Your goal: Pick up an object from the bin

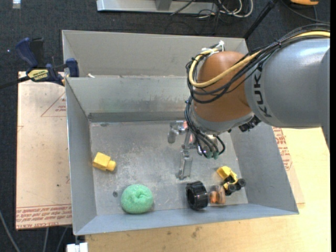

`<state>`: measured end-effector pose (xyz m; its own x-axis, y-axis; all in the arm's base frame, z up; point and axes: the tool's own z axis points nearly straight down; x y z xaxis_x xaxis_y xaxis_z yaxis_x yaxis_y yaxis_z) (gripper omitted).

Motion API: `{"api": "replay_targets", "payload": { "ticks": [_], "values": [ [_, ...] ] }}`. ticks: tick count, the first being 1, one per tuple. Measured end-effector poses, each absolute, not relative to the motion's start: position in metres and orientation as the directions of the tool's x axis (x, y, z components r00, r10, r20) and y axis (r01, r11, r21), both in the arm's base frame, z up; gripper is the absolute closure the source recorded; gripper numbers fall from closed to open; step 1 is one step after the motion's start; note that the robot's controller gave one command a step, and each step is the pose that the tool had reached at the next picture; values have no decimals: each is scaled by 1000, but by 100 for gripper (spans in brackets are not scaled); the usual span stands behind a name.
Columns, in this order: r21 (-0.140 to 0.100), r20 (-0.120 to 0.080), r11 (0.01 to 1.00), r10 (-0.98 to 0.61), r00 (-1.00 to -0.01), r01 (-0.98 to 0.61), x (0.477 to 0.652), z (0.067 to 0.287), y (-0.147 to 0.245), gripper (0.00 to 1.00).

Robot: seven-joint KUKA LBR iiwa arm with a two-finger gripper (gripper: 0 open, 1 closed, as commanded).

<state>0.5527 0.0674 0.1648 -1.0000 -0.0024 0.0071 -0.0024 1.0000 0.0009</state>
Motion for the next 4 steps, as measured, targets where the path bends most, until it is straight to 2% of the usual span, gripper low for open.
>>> {"api": "replay_targets", "payload": {
  "ticks": [1, 2, 3, 4],
  "values": [
    [1, 0, 1000, -1, -1000, -1, 554, 169, 67, 0],
    [3, -10, 994, -111, -994, -111, 536, 146, 45, 0],
    [0, -1, 984, -176, -984, -176, 521, 112, 31, 0],
    [2, 0, 999, 32, -999, 32, 505, 92, 18, 0]
  ]
}}
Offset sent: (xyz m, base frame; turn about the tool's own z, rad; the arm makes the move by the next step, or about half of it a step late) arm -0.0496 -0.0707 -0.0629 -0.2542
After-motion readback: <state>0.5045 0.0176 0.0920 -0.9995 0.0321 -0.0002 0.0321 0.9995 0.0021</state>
